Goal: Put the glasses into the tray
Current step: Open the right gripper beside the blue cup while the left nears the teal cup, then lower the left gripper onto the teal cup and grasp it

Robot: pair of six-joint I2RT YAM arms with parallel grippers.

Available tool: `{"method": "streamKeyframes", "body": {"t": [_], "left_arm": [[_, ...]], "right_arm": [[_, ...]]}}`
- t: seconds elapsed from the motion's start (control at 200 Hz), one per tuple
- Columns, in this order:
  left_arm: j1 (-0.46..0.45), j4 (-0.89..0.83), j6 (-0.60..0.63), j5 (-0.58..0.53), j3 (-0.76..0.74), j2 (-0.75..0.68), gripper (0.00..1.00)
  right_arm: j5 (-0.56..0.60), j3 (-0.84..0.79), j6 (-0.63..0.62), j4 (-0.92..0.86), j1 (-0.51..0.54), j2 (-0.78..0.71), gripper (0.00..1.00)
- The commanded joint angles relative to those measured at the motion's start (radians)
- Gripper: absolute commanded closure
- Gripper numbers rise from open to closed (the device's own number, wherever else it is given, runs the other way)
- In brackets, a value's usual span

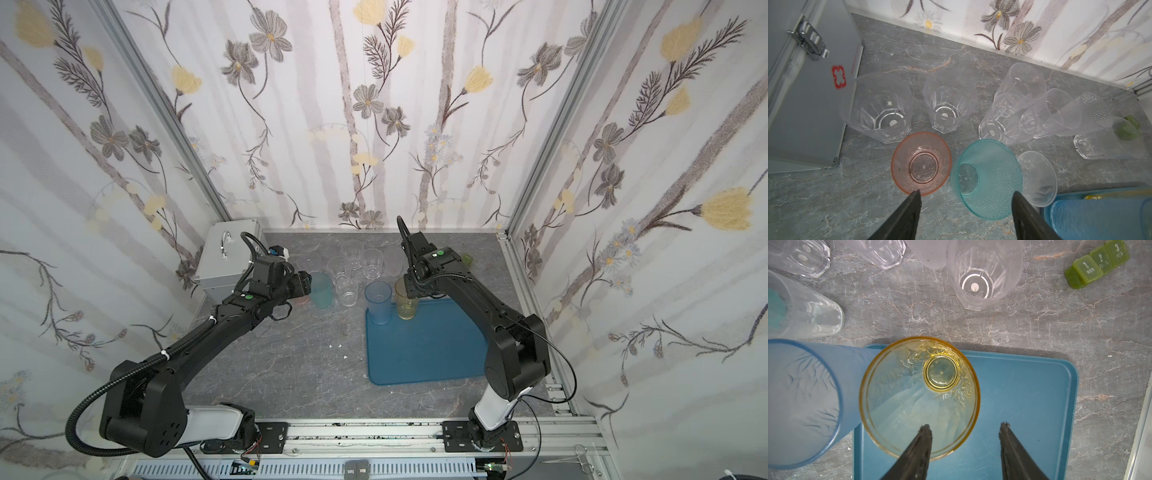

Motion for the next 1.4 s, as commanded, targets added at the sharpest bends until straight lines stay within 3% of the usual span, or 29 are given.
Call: {"method": "streamKeyframes", "body": {"t": [0.0,0.655,1.029,1.399], "left_arm": [[0.016,-0.026,0.032,0.043,0.042,0.041,0.31],[0.032,-0.105,0.107,0.173,0.184,0.233,0.53],[-0.005,-0.107,0.110,0.127,0.200,0.273,0.63],[-0.038,-0.119,0.110,0.069,0.180,0.247,0.86]], "right_arm": [[-0.016,0.018,0.004,0.035,-0.003,-0.007,0.45],[-0.046,0.046,0.061,0.099,-0.013,-0.025,0.43],[-0.079,0.053,0.095,0.134,-0.002,-0.013,0.42],[-0.097,0.042,0.112,0.170,0.017,-0.016,0.41]]}}
